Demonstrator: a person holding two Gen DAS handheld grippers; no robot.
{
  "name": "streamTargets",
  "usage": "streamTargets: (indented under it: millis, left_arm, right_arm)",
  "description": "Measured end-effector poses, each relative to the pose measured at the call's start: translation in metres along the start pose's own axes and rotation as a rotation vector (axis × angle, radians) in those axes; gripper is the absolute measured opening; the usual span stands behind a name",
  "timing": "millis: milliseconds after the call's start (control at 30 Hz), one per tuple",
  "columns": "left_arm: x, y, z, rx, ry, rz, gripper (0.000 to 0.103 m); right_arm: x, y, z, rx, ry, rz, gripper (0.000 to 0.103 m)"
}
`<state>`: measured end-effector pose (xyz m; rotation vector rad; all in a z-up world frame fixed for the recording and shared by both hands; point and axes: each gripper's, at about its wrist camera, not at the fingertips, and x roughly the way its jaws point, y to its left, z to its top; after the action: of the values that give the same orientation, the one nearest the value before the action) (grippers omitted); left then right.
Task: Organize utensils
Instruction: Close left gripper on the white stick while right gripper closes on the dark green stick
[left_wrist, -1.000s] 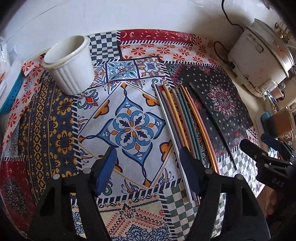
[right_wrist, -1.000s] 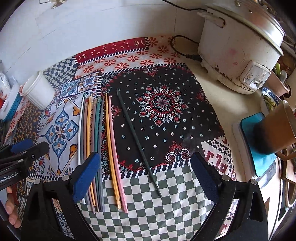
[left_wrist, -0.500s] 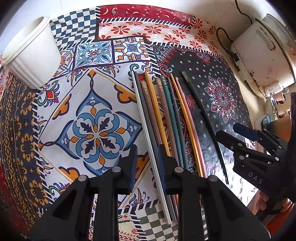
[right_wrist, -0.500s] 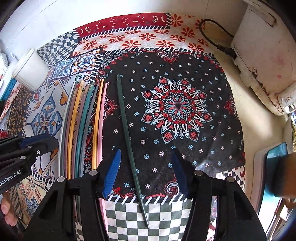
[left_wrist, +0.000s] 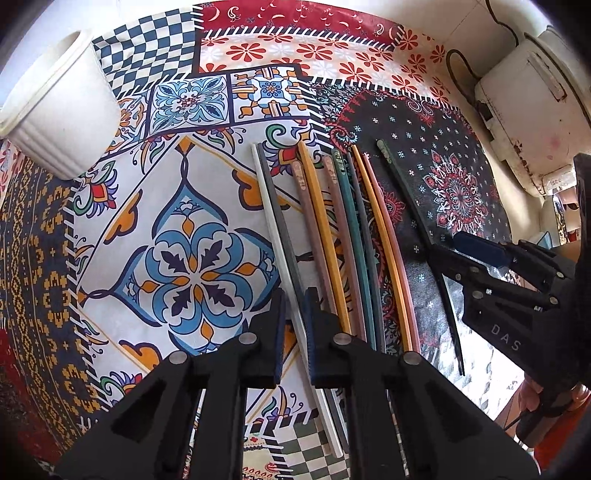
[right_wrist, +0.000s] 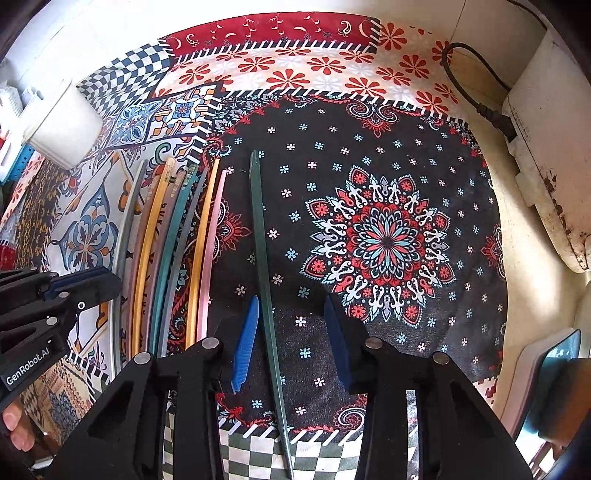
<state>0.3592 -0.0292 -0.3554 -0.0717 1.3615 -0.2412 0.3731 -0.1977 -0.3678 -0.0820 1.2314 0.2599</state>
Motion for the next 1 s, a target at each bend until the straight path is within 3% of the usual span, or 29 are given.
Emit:
streamTargets:
  millis: [533, 700, 833, 1000]
  left_arm:
    - [-0.007, 0.011, -0.014, 0.016, 0.005, 0.029, 0.009]
    - [-0.006, 0.013, -0.009, -0.015, -0.003, 0.019, 0.008]
    - [-0.003, 0.001, -0.007, 0.037, -0.014, 0.047, 0.005]
    - [0.001, -0.006, -0.003, 0.069, -0.035, 0.03, 0.004]
  right_arm:
    - [0.006, 0.011, 0.005, -0.095, 0.014, -0.004, 0.037]
    - [0.007, 0.014, 0.015, -0.15, 0.043, -0.001, 0.031]
    - [0.009, 0.017, 0.02, -0.161, 0.054, -0.003, 0.01]
    - [0.011, 0.023, 0.025, -0.129, 0.071, 0.032, 0.006]
